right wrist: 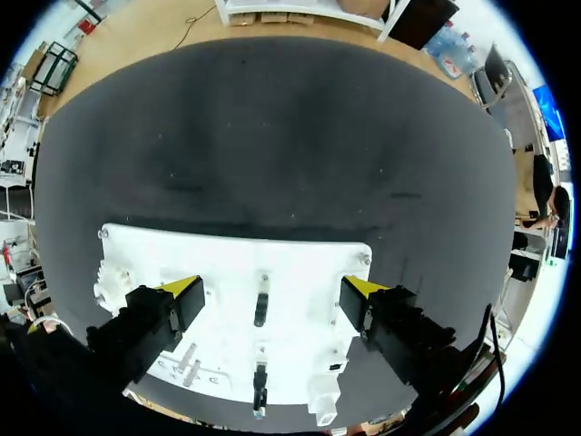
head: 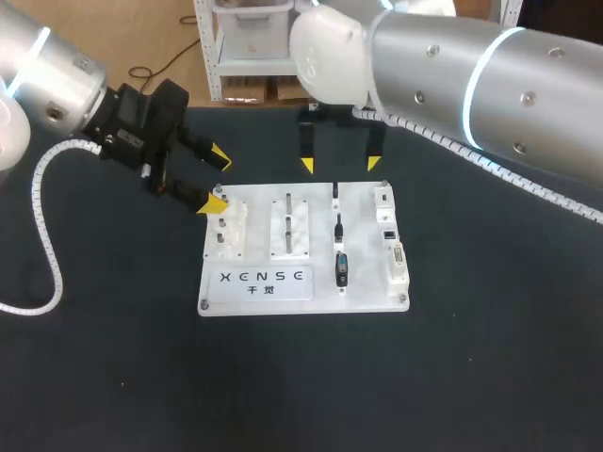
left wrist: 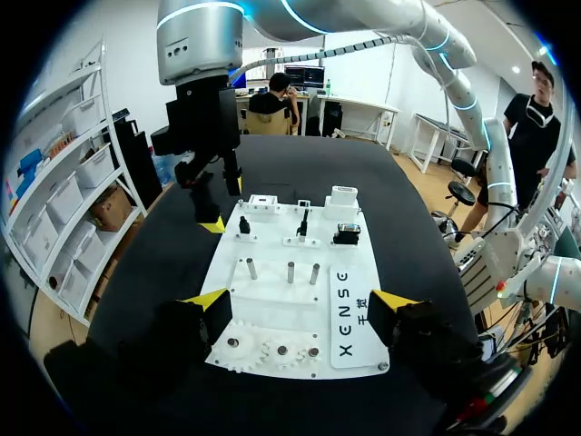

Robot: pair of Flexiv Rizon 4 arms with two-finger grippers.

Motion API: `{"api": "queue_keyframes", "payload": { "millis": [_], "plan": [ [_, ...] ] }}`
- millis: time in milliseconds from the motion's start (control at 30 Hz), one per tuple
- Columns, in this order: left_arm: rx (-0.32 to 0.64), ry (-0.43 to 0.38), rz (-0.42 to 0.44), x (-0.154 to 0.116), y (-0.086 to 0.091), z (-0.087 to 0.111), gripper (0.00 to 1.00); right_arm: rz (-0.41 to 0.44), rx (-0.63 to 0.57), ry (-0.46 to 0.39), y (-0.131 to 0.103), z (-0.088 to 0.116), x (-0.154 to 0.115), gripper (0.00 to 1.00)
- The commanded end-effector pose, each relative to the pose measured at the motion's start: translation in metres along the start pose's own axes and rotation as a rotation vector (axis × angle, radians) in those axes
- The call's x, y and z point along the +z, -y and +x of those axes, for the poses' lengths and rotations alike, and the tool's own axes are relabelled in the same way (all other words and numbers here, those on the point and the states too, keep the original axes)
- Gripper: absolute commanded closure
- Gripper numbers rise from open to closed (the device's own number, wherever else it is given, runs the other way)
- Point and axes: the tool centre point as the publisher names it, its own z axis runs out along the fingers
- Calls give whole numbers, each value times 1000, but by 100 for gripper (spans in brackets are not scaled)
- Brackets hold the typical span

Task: Insert the USB connector, Ethernet cable, and multi-pin plug into their matching sockets one by one.

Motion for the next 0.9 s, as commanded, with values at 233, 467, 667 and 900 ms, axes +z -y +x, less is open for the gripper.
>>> {"api": "queue_keyframes", "payload": {
  "millis": [233, 467, 667, 900],
  "plan": [
    [2, 3, -2, 0, 1, 1, 0, 5, -42, 63, 3, 38, 16, 0],
    [2, 3, -2, 0, 1, 1, 0, 4, -48, 73, -3, 44, 24, 0],
    [2, 3, -2, 0, 1, 1, 0, 26, -67, 141, -2, 42, 25, 0],
    [2, 3, -2, 0, 1, 1, 0, -36, -93, 173, -3, 43, 17, 0]
  ]
}}
